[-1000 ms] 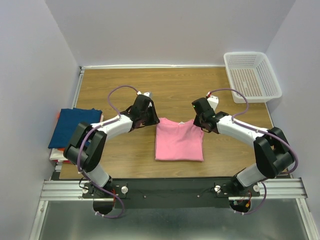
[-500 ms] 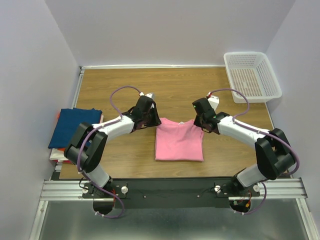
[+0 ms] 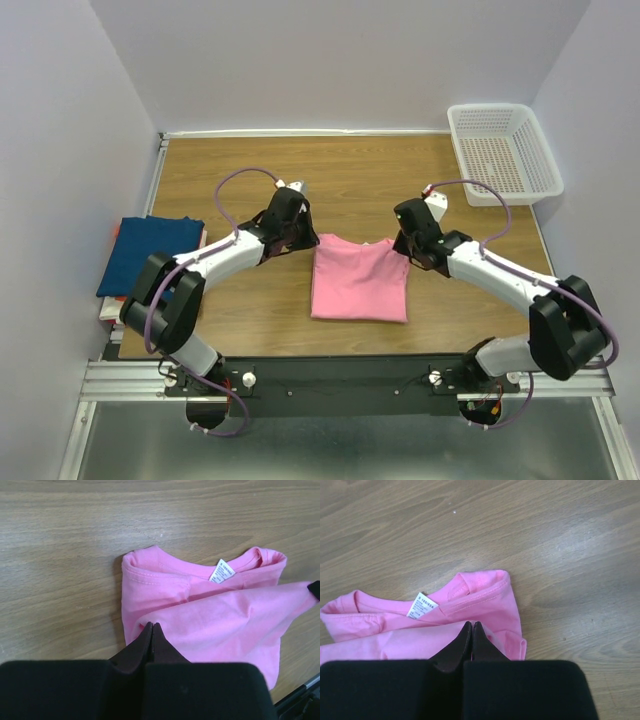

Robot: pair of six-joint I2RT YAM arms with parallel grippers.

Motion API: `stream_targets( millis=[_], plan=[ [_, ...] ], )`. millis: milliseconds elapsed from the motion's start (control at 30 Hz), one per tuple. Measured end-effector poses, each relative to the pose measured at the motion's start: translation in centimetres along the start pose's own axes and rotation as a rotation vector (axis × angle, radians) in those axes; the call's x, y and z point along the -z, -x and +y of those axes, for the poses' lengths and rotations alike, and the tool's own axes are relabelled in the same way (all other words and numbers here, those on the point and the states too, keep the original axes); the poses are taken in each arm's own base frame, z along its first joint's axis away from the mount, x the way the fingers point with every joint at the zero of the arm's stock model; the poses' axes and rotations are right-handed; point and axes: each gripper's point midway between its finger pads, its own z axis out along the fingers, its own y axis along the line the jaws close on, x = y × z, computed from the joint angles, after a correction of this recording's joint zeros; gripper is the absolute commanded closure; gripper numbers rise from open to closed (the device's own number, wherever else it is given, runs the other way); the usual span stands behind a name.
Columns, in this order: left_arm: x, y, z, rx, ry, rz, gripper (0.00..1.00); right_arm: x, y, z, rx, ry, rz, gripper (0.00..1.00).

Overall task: Fold and stack the t-shirts
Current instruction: Fold the tshirt

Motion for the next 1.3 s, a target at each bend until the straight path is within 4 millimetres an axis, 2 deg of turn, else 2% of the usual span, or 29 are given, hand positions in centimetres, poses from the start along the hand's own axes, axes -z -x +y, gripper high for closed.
stream_targets(
  millis=[167, 233, 333, 433, 567, 733, 800, 833, 867, 900, 967, 1033, 1167, 1233, 1300],
  plan=[
    [0.9, 2.1, -1.5, -0.004, -0.027, -0.044, 1.0, 0.7, 1.2, -0.3, -0.024, 0.003, -0.043, 0.99],
    [0.7, 3.4, -2.3, -0.005, -0.038, -0.064, 1.0, 0.0, 1.2, -0.9, -0.029, -0.024, -0.041, 1.0],
    [-0.8, 5.2, -3.0, 0.0, -0.042, -0.081, 1.0, -2.0, 0.4, -2.2, -0.026, -0.084, -0.01, 1.0],
    [-3.0, 5.3, -2.2, 0.01, -0.017, -0.062, 1.0, -3.6, -0.2, -3.6, -0.033, -0.13, 0.019, 1.0],
    [-5.5, 4.4, -0.4, 0.024, 0.027, -0.018, 1.0, -5.1, 0.3, -4.8, -0.071, -0.144, 0.027, 1.0],
    [-6.3, 4.9, 0.2, 0.035, 0.038, -0.019, 1.0, -6.0, 1.0, -4.9, -0.102, -0.119, 0.028, 0.98],
    [-6.2, 5.9, -0.2, 0.032, 0.029, -0.039, 0.96, -6.1, 0.9, -4.8, -0.103, -0.113, 0.032, 0.93],
    [-6.1, 6.2, -0.4, 0.029, 0.024, -0.046, 0.89, -6.1, 0.9, -4.7, -0.103, -0.106, 0.034, 0.83],
    [-6.0, 6.7, -0.7, 0.025, 0.018, -0.056, 0.82, -6.2, 1.0, -4.7, -0.101, -0.104, 0.034, 0.76],
    [-5.9, 7.4, -1.0, 0.019, 0.008, -0.069, 0.7, -6.2, 1.0, -4.7, -0.098, -0.102, 0.035, 0.7],
    [-5.8, 8.3, -1.2, 0.007, 0.001, -0.093, 0.57, -6.2, 1.0, -4.9, -0.09, -0.104, 0.036, 0.56],
    [-5.5, 8.9, -1.0, 0.007, 0.003, -0.107, 0.52, -6.2, 1.2, -5.1, -0.084, -0.106, 0.034, 0.47],
    [-4.0, 9.8, -0.8, 0.004, 0.005, -0.135, 0.55, -5.0, 2.4, -4.8, -0.087, -0.082, 0.008, 0.46],
    [-2.8, 10.0, -1.0, 0.003, -0.001, -0.154, 0.63, -3.8, 3.4, -4.2, -0.094, -0.041, -0.014, 0.49],
    [-1.5, 9.8, -1.7, -0.005, -0.012, -0.17, 0.8, -2.8, 4.3, -3.4, -0.098, -0.003, -0.037, 0.5]
  ],
)
